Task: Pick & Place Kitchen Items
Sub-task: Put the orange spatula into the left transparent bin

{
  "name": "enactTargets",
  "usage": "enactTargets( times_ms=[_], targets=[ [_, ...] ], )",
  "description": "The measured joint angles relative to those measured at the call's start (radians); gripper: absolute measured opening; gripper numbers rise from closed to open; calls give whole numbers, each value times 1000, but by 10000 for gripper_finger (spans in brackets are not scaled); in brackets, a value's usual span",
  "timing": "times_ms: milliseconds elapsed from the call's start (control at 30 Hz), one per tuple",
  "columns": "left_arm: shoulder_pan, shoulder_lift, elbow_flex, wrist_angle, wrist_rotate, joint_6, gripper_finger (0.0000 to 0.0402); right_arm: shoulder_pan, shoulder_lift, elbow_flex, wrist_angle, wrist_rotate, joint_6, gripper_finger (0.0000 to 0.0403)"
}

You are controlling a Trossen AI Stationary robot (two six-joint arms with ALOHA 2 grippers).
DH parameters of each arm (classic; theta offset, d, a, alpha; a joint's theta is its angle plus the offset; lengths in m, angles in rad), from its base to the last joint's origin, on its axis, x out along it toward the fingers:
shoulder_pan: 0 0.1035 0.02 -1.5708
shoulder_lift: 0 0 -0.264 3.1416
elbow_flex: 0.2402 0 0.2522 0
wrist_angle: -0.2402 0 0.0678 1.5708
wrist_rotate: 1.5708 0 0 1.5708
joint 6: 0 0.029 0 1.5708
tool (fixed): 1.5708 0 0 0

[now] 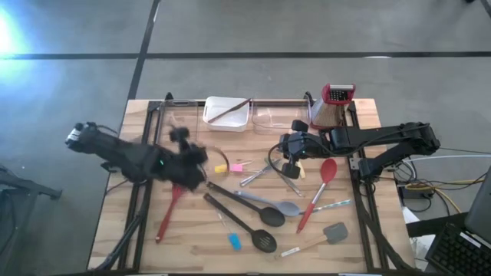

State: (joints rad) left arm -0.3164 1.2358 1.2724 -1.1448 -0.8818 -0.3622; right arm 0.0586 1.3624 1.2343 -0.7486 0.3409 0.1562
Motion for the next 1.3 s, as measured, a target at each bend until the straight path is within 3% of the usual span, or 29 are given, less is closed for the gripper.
enactTargets(
  times_ms=[167, 333, 600, 733, 933, 1300],
  targets=[
    [179, -143, -50, 27, -31, -43, 22, 0, 0, 0, 2, 0, 0, 34],
    [391, -240, -97, 61, 9, -36, 22, 0, 0, 0, 4, 0, 0, 34],
    [747, -273, -218, 262, 301, 98, 22, 0, 0, 0, 5, 0, 0, 34],
    [870, -258, -277, 308, 370, 122, 22, 0, 0, 0, 5, 0, 0, 34],
    [972, -237, -371, 361, 440, 134, 22, 0, 0, 0, 6, 0, 0, 34],
    [1028, -147, -496, 542, 497, 154, 22, 0, 0, 0, 6, 0, 0, 34]
  ],
)
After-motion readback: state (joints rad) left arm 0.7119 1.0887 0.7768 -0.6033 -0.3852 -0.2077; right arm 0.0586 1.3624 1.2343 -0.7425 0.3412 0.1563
